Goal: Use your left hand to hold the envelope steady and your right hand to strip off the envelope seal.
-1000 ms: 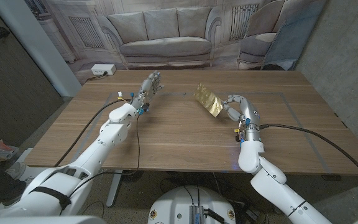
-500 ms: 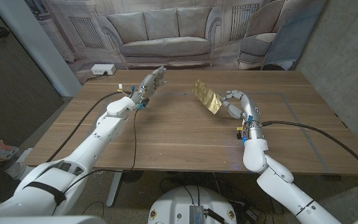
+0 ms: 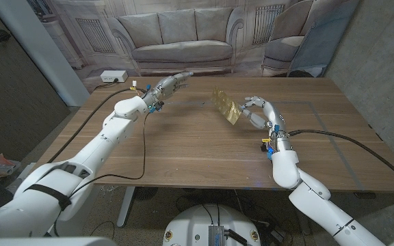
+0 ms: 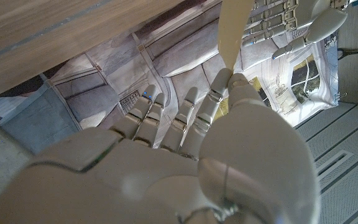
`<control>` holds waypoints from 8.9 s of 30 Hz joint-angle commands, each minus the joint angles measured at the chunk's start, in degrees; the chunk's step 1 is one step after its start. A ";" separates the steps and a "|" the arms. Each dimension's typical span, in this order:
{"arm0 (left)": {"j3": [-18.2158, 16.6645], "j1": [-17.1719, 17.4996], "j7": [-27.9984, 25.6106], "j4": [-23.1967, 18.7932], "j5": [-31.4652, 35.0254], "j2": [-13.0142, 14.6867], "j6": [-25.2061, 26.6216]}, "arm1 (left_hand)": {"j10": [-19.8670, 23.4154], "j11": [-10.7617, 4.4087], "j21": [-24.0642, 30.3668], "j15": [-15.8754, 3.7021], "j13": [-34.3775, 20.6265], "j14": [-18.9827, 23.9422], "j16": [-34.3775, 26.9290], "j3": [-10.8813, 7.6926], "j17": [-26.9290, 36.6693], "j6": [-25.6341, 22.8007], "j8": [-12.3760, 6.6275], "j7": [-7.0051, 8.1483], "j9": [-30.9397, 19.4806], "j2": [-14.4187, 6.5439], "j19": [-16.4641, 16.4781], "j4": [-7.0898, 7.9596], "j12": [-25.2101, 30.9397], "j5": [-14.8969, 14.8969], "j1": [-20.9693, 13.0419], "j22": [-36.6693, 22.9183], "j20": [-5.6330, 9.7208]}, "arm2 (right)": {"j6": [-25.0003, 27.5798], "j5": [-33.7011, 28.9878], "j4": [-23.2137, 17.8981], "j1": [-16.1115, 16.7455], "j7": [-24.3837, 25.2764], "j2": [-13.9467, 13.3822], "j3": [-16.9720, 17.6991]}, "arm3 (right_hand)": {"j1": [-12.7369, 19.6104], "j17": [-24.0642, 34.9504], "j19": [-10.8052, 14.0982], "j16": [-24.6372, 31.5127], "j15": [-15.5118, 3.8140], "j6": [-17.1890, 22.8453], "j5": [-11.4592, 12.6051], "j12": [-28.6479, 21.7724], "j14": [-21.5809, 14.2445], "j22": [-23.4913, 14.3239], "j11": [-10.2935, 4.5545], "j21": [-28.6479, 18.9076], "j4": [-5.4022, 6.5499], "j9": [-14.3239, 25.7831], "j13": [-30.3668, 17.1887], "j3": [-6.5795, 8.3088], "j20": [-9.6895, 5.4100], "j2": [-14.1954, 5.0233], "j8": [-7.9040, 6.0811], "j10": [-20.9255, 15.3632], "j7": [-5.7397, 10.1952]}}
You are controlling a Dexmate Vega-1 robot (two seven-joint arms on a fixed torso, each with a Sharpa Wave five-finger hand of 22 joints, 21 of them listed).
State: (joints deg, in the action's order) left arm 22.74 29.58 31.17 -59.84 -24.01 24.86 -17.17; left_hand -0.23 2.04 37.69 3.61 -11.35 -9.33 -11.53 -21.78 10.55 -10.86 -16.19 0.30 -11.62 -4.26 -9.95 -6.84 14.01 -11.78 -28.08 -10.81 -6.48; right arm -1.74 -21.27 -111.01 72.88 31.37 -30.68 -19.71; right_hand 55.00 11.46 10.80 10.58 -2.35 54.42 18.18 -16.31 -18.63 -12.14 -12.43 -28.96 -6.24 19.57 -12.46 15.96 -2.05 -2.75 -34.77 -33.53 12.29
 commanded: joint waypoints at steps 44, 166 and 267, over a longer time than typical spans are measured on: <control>0.79 -15.85 31.49 23.12 0.86 -6.38 -2.74 | -0.61 2.74 -1.55 1.41 -0.44 -1.61 0.06 -3.35 0.58 -5.36 -0.88 -9.29 -1.13 -1.08 -9.08 -1.29 -0.56 -0.21 -7.93 -0.35 -0.21 | -35.91 45.86 18.16 -9.11 -29.28 -3.45 -1.58 | -0.25 0.29 -1.91 0.06 -8.42 -0.11 0.70 0.35 4.18 -0.54 -0.13 0.15 0.64 1.52 -0.77 -1.97 -4.21 -1.23 -0.01 1.60 0.48; -14.82 -19.43 31.49 38.91 4.65 -19.23 -8.83 | 16.72 -5.74 0.09 -3.80 -0.76 8.64 -1.58 -12.52 1.29 -43.22 -20.18 -6.65 -14.46 -2.14 3.18 -1.49 0.25 -9.40 -27.12 -0.54 2.26 | -33.94 58.82 24.67 -10.98 -27.16 6.17 0.30 | -9.11 0.87 -3.47 0.75 0.70 -28.64 0.42 2.70 5.62 0.22 11.23 -1.12 4.27 -5.33 -1.83 -11.17 6.04 -0.06 18.29 12.98 -5.32; 9.54 -33.09 34.75 39.30 13.00 -20.80 -4.05 | 16.43 -2.62 3.19 -2.26 -2.61 8.72 -1.70 -15.71 3.27 -41.26 -29.89 -8.99 -25.31 -1.82 4.02 -1.15 0.34 -17.67 -24.82 -0.85 2.67 | 9.34 -30.98 8.04 -12.45 13.73 3.26 -8.66 | -2.26 0.78 2.44 1.86 -6.70 -15.44 0.92 -2.05 -3.70 0.55 3.82 -5.09 -1.14 -7.26 -1.81 -8.45 2.90 0.13 15.65 3.14 -1.04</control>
State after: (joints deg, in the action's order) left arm 30.99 -2.90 63.11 -20.78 -9.97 4.62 -20.14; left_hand 15.91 -0.41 40.58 1.33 -13.73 -0.92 -12.86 -36.96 13.73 -51.41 -45.82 -8.49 -36.91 -6.19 -5.94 -7.91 14.20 -28.88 -52.75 -11.45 -3.89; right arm 6.44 -51.81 -103.41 61.34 45.92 -27.09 -27.51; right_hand 52.90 12.08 12.97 12.13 -2.58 38.87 18.87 -17.89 -21.74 -11.45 -8.53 -33.62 -7.50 12.14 -13.99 7.59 1.13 -2.74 -18.85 -29.72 11.08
